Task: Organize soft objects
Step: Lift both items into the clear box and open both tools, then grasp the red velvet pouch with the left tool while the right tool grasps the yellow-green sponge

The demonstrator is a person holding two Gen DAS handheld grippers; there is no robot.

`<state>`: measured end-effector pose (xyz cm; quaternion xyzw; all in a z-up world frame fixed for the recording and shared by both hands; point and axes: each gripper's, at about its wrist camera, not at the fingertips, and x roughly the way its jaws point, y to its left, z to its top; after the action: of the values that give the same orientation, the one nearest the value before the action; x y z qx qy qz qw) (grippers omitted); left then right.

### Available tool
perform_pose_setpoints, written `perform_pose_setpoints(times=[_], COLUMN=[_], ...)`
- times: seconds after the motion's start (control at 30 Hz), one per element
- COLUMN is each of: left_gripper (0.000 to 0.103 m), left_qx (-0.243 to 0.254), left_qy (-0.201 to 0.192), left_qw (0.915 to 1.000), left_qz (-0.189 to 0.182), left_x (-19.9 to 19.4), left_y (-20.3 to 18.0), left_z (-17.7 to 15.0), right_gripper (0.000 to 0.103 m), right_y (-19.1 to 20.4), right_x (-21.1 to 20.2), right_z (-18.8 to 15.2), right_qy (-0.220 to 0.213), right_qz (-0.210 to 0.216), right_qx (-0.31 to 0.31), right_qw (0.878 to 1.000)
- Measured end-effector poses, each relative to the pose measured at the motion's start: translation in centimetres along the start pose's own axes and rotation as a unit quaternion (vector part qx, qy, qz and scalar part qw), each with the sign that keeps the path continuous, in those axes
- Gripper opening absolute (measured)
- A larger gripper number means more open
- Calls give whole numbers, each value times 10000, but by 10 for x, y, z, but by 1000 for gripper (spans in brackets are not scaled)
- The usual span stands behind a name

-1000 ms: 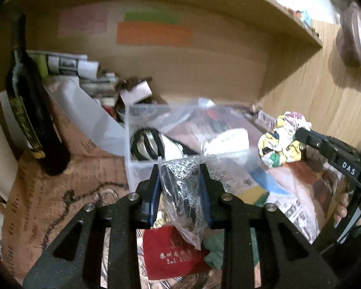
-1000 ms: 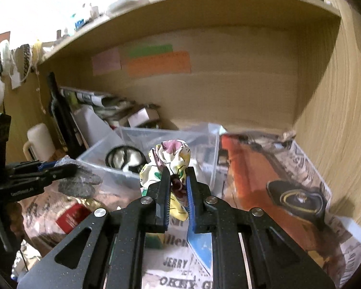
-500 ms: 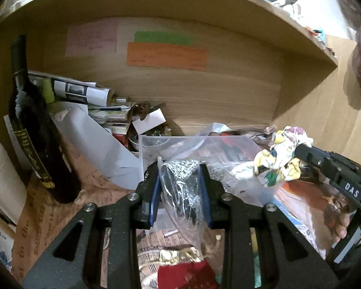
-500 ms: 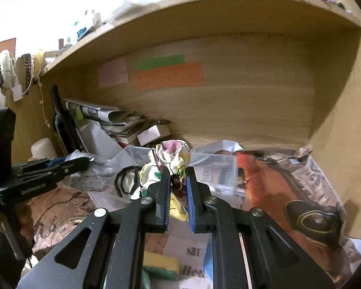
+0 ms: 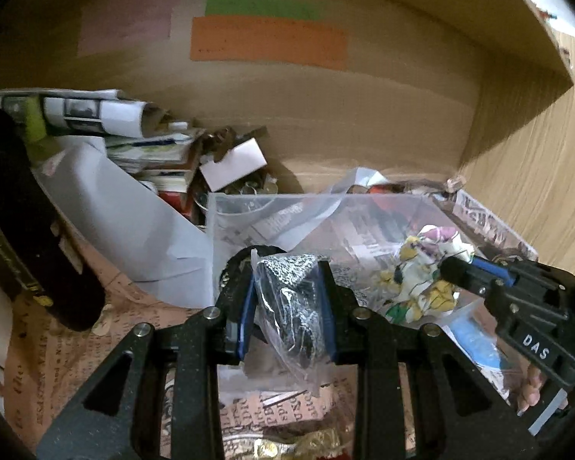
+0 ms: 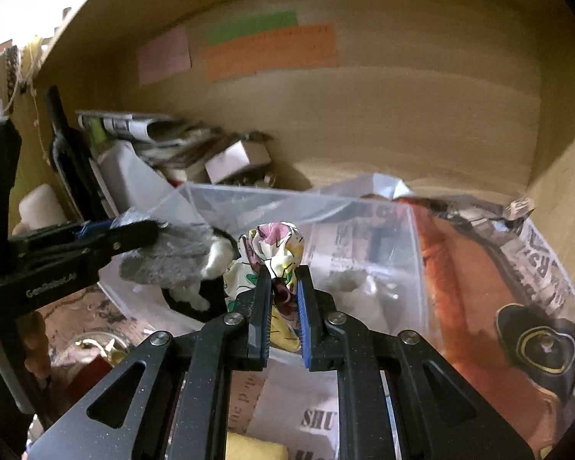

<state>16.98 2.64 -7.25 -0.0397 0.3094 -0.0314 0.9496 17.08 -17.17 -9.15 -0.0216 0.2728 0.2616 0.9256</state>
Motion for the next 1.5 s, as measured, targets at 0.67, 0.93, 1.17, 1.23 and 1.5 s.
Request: perform_pose_setpoints(times=[0.67,0.93,1.17,1.23,1.5], left_gripper=[70,98,101,101,101], left_qx=[22,46,95,114,87], left_qy=[-76,-351,-27,99,807], left_qw=[10000,9994,9999,9999,9967], left_qz=[-14,-5,-24,2,-28], left_x=[-16,-56,-64,-62,-44], left_y=[-3,-3,-1,0,3], left_z=[0,-9,-32,-38,-76], right_gripper=[57,80,83,83,83], right_y=[-2,4,13,15,22], right_x=[-13,-52,-64,-63,-52], right_z=[-5,-8,-20,-27,-51], right_qy=[49,-302,-279,-180,216], right_qz=[-232,-223,-139,-110,-51], right_qx=[22,-6,-35,-43,-42], right_qw=[9997,9993,9995,9998,9997])
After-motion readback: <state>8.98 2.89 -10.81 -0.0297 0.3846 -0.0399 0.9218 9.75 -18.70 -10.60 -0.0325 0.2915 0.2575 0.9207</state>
